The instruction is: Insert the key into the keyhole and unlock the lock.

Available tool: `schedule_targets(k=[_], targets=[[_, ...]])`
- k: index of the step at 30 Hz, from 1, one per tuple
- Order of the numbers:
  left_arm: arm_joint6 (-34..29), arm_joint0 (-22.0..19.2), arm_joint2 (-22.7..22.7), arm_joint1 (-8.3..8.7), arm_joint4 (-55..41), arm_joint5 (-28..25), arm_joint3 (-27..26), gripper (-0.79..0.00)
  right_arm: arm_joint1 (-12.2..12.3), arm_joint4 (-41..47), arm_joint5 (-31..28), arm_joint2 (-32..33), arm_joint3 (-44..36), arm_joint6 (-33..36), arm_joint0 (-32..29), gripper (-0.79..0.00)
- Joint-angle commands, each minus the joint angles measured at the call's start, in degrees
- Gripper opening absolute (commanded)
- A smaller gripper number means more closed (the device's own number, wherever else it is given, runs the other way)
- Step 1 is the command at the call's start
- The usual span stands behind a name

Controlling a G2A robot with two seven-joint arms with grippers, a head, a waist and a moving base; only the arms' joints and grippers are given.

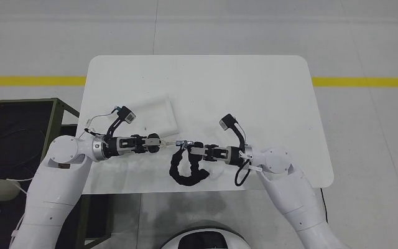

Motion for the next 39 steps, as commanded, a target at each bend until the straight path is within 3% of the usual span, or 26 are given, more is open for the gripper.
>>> schedule_targets(k=[1, 28, 39], targets=[[-0.1, 0.0, 0.0, 0.0, 0.3, 0.1, -0.1, -0.785, 0.1, 0.1, -0.1, -0.2, -0.2, 0.2, 0.0, -0.785], [-5.9, 0.0, 0.5, -0.25, -3.1, -0.8, -0.1, -0.785, -0.2, 10.5, -1.8, -3.1, 5.3, 6.6, 4.1, -0.785], [-3.6, 0.4, -0.8, -0.36, -3.2, -0.4, 0.8, -0.785, 0.3, 10.7, -0.7, -0.4, 6.7, 6.3, 4.7, -0.785]])
